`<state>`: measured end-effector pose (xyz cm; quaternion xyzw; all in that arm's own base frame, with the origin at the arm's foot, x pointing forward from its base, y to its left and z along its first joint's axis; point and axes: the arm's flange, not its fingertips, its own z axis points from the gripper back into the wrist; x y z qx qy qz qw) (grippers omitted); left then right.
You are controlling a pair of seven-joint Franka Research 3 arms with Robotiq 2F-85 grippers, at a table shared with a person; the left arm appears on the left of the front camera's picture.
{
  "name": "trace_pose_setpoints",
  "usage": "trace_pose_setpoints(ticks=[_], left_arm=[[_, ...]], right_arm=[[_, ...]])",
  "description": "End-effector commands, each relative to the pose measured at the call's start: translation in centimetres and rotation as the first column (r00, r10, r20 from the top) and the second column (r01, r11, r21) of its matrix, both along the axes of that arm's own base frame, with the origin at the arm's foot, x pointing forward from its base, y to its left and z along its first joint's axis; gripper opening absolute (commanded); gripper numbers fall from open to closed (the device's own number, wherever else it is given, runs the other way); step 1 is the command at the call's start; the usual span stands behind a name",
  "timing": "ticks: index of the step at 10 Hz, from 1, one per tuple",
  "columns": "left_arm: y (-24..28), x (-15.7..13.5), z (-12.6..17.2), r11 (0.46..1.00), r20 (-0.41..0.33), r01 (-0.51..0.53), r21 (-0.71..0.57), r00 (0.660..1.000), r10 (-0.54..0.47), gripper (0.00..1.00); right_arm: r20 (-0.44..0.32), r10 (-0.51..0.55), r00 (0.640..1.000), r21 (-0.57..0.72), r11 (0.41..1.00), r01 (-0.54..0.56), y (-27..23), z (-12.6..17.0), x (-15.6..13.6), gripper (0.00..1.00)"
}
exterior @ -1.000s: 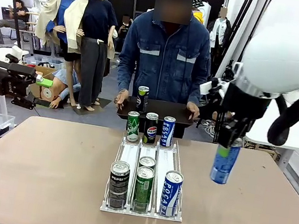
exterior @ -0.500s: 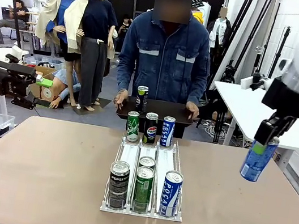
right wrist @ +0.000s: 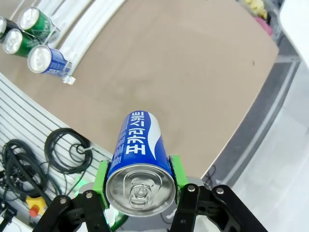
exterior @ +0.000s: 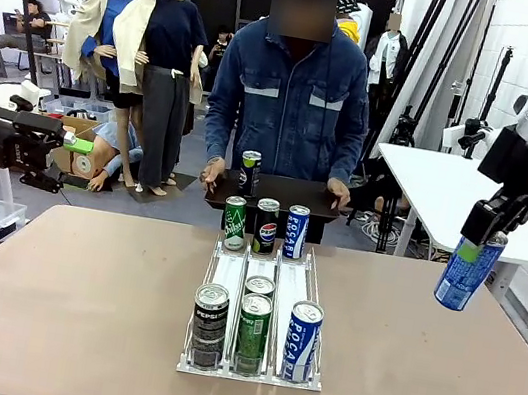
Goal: Retrieve and hand over the desired beverage to the person.
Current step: Pick up another can of the same type that the person held from the Automatic Can Dispenser, then place the picked can on the Handle tray extended by the person.
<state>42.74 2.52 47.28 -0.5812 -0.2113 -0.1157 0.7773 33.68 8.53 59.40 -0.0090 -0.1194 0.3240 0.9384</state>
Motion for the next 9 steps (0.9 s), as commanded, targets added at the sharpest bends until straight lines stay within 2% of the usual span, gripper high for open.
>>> trace_pose_setpoints(ticks=[1,9], left_arm=[[0.0,-0.07,0.13,1.0,0.004,-0.007,-0.018,1.0,0.007,1.0],[0.0,-0.07,0.13,1.0,0.004,-0.007,-0.018,1.0,0.007,1.0]], right_arm=[[-0.004,0.002,1.0,-0.002,1.0,-0.002,-0.03,-0.18,-0.04,0.0],[-0.004,0.002,1.0,-0.002,1.0,-0.002,-0.03,-0.18,-0.04,0.0]])
